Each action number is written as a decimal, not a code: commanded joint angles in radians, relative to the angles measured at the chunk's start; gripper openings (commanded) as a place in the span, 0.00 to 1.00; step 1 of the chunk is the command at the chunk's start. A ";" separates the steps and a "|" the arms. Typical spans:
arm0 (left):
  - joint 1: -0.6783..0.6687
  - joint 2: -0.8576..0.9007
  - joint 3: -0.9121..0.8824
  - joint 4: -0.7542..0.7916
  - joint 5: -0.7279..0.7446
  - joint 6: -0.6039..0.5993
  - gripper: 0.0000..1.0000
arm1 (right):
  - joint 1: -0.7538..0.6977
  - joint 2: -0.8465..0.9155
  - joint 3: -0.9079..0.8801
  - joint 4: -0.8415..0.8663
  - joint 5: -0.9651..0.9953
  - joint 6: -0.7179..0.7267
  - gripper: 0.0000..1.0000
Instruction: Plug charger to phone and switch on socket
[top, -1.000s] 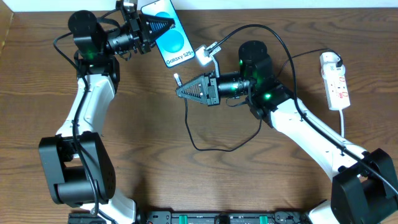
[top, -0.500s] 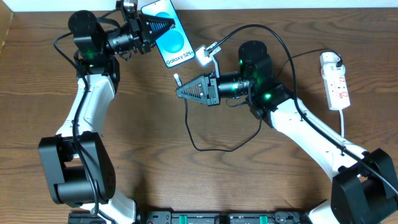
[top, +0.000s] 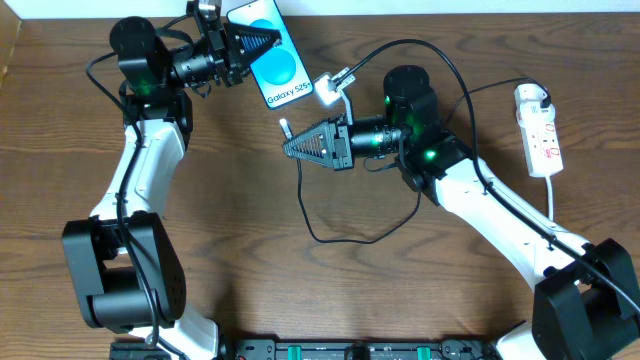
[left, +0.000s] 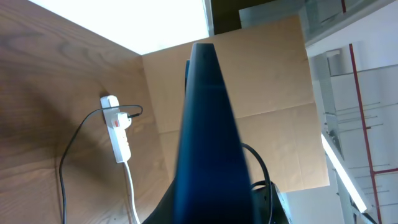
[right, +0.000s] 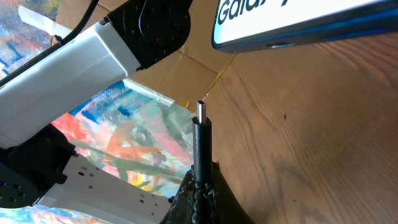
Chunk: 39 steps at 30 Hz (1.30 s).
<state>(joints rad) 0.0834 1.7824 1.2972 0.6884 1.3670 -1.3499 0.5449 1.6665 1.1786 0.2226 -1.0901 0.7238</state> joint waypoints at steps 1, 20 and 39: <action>0.000 -0.005 0.009 0.013 0.020 0.006 0.07 | 0.006 -0.011 0.017 0.002 -0.020 0.005 0.01; 0.000 -0.005 0.009 0.013 0.054 0.006 0.07 | -0.043 -0.011 0.017 0.001 -0.001 0.005 0.01; -0.015 -0.005 0.009 0.013 0.080 0.021 0.07 | -0.048 -0.010 0.017 0.001 -0.001 0.005 0.01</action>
<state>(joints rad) 0.0719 1.7824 1.2972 0.6884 1.4174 -1.3453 0.5022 1.6665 1.1786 0.2226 -1.0874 0.7242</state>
